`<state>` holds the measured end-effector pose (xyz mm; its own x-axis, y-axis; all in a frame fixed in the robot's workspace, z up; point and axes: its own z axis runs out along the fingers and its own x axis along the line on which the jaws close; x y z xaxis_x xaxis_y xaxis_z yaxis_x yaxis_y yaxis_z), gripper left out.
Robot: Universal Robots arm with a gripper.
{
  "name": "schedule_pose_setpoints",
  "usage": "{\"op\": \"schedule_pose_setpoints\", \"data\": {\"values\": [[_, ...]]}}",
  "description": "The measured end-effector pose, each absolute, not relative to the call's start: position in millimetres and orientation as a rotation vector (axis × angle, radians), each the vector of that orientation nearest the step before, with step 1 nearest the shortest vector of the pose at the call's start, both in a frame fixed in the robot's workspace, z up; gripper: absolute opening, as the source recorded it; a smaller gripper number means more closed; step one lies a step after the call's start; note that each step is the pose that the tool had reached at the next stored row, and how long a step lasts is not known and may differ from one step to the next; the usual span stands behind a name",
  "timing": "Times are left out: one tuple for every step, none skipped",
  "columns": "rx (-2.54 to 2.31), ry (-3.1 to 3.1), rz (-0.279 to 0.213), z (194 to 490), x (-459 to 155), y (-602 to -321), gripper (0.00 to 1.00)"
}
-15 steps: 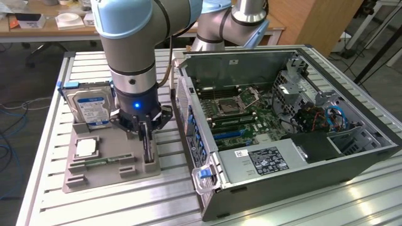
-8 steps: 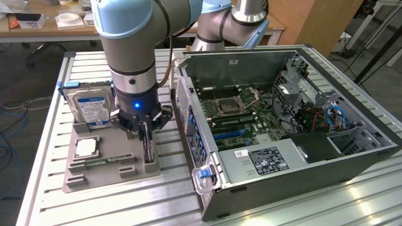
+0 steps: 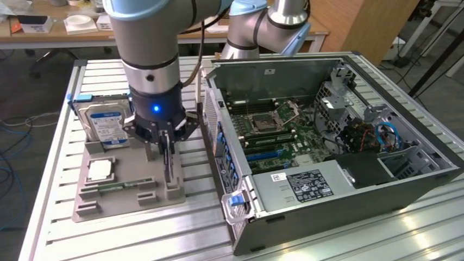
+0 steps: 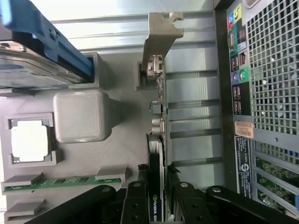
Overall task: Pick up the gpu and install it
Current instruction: 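Pick up the gpu and move the gpu toward the slot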
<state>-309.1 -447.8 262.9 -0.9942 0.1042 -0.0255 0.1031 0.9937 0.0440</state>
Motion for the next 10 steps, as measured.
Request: {"op": "schedule_pose_setpoints", "data": {"values": [[0.162,3.109,0.066,267,-309,-448,0.27],[0.161,3.109,0.066,272,-309,-448,0.27],[0.161,3.109,0.066,277,-309,-448,0.26],[0.161,3.109,0.066,281,-309,-448,0.26],[0.161,3.109,0.066,286,-309,-448,0.26],[0.161,3.109,0.066,290,-309,-448,0.26],[0.161,3.109,0.066,295,-309,-448,0.26],[0.161,3.109,0.066,299,-309,-448,0.26],[0.161,3.109,0.066,304,-309,-448,0.26],[0.161,3.109,0.066,308,-309,-448,0.26]]}}
